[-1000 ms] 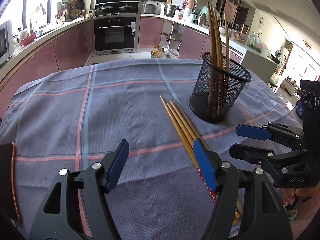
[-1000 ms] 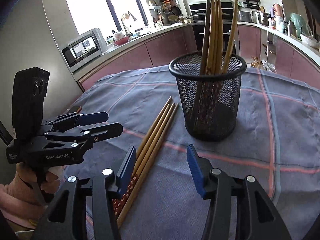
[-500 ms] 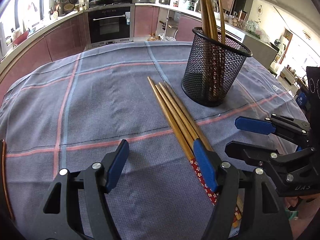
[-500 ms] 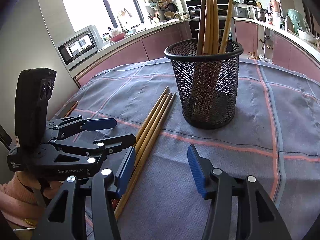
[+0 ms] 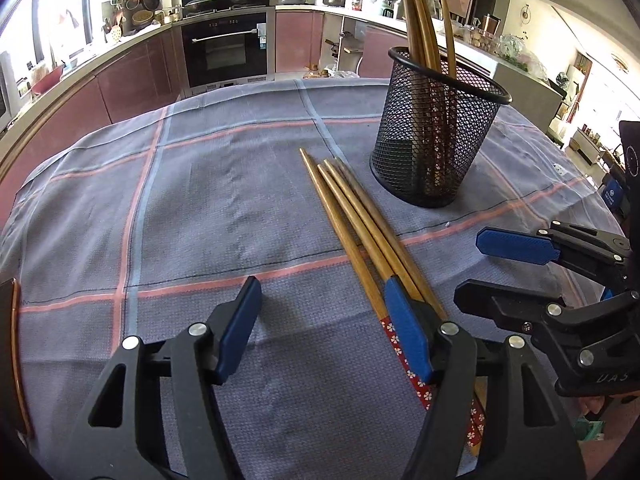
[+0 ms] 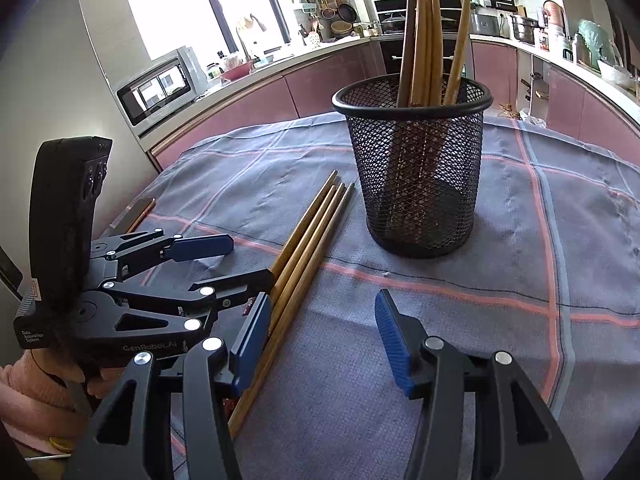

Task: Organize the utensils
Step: 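Move both open tools back over the loose chopsticks on the cloth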

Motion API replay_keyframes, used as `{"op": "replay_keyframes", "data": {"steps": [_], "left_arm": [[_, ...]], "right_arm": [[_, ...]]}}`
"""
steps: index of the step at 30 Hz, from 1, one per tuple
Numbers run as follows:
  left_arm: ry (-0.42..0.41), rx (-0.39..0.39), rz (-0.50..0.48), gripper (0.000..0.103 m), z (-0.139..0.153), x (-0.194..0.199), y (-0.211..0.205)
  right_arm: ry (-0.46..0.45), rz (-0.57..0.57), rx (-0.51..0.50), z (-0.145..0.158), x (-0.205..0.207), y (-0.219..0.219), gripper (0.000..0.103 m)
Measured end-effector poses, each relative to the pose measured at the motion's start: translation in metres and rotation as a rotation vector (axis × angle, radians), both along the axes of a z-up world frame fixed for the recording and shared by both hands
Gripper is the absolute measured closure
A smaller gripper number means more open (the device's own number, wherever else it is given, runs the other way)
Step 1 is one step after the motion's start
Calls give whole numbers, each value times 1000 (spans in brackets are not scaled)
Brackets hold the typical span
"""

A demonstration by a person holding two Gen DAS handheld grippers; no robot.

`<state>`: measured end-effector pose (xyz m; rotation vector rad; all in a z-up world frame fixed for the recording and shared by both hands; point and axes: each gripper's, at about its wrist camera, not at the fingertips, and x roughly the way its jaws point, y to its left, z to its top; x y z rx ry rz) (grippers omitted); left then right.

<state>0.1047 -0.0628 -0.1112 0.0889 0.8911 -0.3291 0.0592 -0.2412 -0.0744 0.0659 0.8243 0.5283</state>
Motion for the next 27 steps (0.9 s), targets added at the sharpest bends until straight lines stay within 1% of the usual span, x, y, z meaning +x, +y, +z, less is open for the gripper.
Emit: {"op": "replay_keyframes", "data": {"steps": [6,11,18,23,27], "left_arm": [[3,-7,18,41,0,-4,4],[14,-33,31,46,0,-5,11],[19,-49,31,49,0,-6,14],[32,-73,21,51,1,-5,17],[26,-62,6,52,2,-2,13]], "right_arm": [[-2,12,-34,-1,2,11,52],[1,22,-67,-3,3,17,55],[26,0,-92,-7,6,16,67],[43,-14,-95,-6,8,12,68],[44,-13,-104,-6,12,14,70]]}}
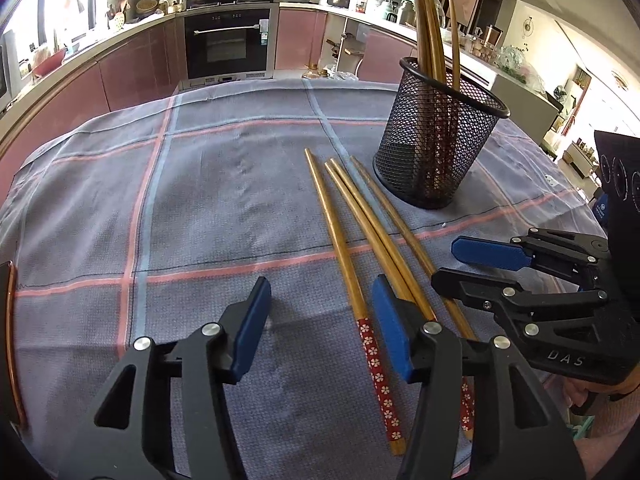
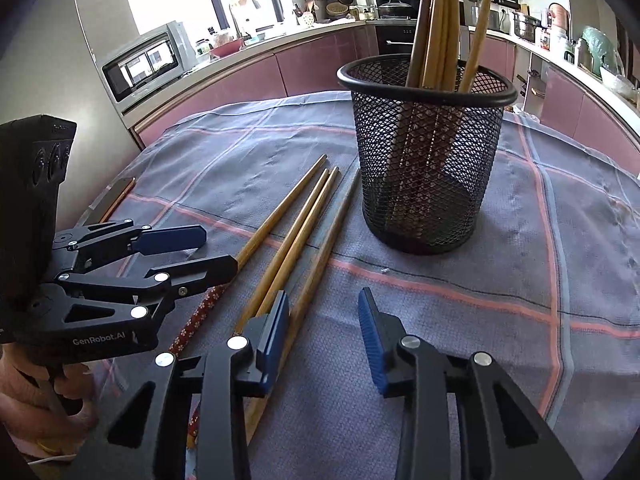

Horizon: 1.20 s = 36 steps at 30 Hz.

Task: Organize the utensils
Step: 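Move both open tools back over the loose chopsticks on the cloth, then close the left tool on one chopstick while the right tool closes on another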

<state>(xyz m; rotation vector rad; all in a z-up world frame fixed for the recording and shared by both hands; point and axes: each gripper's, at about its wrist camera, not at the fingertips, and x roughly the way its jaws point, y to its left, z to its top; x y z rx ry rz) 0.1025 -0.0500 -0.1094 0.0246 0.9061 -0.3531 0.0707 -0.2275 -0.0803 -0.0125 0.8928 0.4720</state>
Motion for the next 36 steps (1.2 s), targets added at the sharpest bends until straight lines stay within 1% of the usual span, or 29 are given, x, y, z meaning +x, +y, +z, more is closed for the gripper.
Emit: {"op": "replay_keyframes", "data": {"steps": [4,17,20,21,23,24,25,27,31,36], "left_arm": [[-3,27,-14,54,-2,5,-6],[0,44,-17,66,-3,24,-13],[0,48,-10,72,-3,32,-16],[0,49,-6,73,-3,34,-17],[2,43,-1,78,-3,36,-17],[3,40,3,81,-3,37,-18],[4,37,5,86,-3,37,-18],[9,23,11,93,-3,37,-17],[14,-6,30,95,-4,34,-12],[5,-35,16,95,0,22,-7]], "right_arm": [[1,1,-9,0,5,3,74],[-16,-5,-56,-1,19,11,82],[-13,-20,-44,-1,23,11,85],[-12,-28,-39,-1,24,11,88],[-6,-35,-21,-2,26,9,91],[-1,-40,-7,-2,26,7,93],[6,-45,8,-2,27,5,93],[15,-59,38,-2,27,0,95],[8,-71,79,1,23,-9,97],[-19,-9,102,11,12,-9,97]]}}
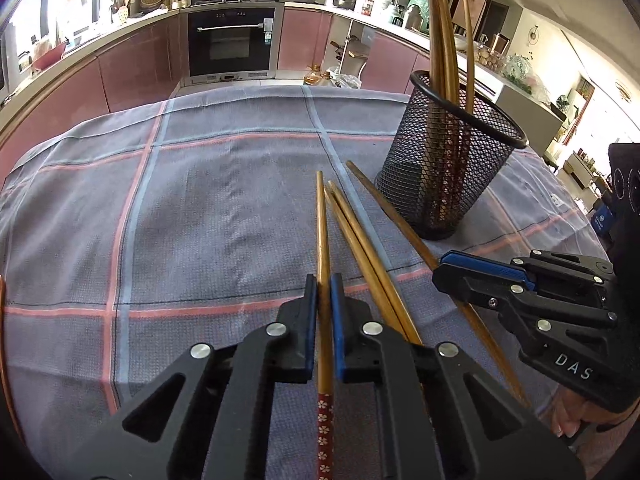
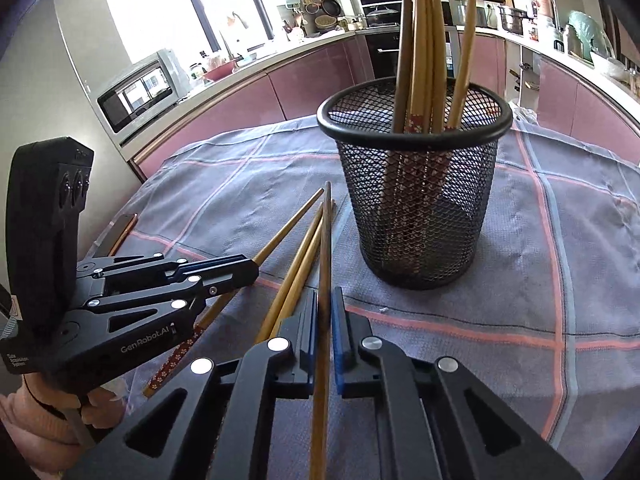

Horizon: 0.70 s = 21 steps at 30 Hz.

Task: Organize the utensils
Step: 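Close the left tool on one chopstick while the right tool closes on another, then lift the left tool's chopstick into the mesh cup while the right tool lowers its own in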

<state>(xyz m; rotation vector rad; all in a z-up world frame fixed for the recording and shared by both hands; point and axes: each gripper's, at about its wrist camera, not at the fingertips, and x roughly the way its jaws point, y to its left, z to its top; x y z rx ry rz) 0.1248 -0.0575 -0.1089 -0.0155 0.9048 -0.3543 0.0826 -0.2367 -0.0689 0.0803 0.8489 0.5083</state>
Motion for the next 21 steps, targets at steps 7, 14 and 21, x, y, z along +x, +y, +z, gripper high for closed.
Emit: {"op": "replay_keyframes", "data": {"steps": [7,14,21], "left_arm": [[8,-1,-68,95,-2,-17,-3],[26,20,-84,94,-6,-12,-4],[29,39,-120,86,-6,-4,-11]], "right_arm": [[23,87,-50,-3,-7,16,97],[52,77,-82,-9,-4,18,96],[61,89,-92,-12,0,21,96]]}}
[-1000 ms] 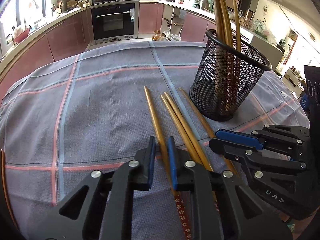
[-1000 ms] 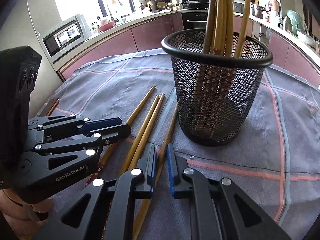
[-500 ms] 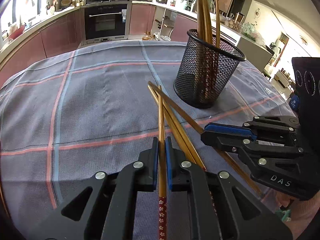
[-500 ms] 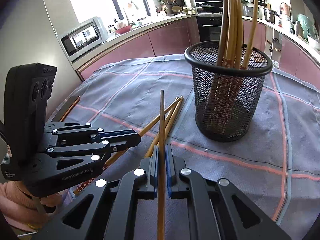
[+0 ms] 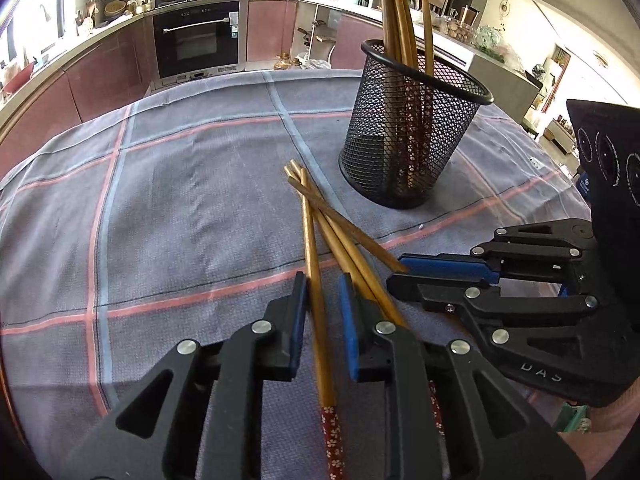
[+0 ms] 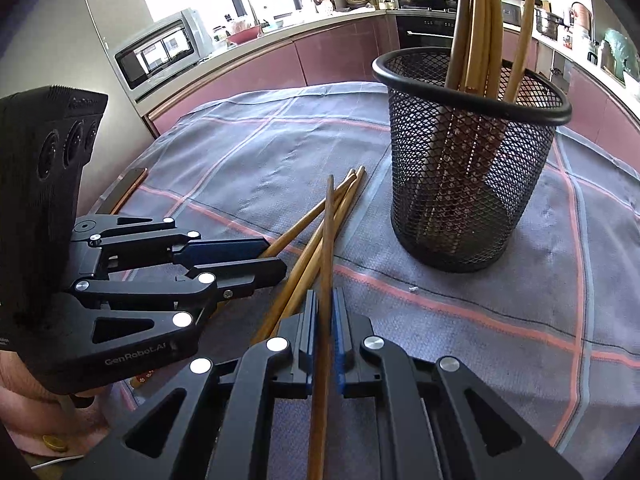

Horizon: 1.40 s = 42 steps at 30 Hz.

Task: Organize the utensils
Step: 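Lift the left tool's chopstick into the mesh cup while the right tool lowers its own in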

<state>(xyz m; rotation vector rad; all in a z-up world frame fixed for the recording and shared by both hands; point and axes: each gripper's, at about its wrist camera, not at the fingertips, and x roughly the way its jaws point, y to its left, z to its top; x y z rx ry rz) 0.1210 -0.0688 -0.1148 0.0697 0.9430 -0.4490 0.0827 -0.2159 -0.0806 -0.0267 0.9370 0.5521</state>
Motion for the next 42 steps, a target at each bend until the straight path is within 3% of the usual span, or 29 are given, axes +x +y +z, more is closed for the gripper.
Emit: {"op": "replay_keyframes", "data": {"steps": [2,4,12,31,42], "left_arm": [[-2,5,4,86,1,2,-1],[-5,12,15,95,1,3,-2],[-16,-39,26,95,11,-4,5],[-143,-265,-66,96,102,-35,25],[-227,-333,-75,96,139,-36,29]], "right_arm": [[-4,-3,5,1,0,-1,96],[-6,-5,17,2,-1,-3,97],[-64,-10,60,20,-12,-15,97],[-231,-53,200,82,-40,-59,97],[-312,-66,234,111,-37,-70,97]]}}
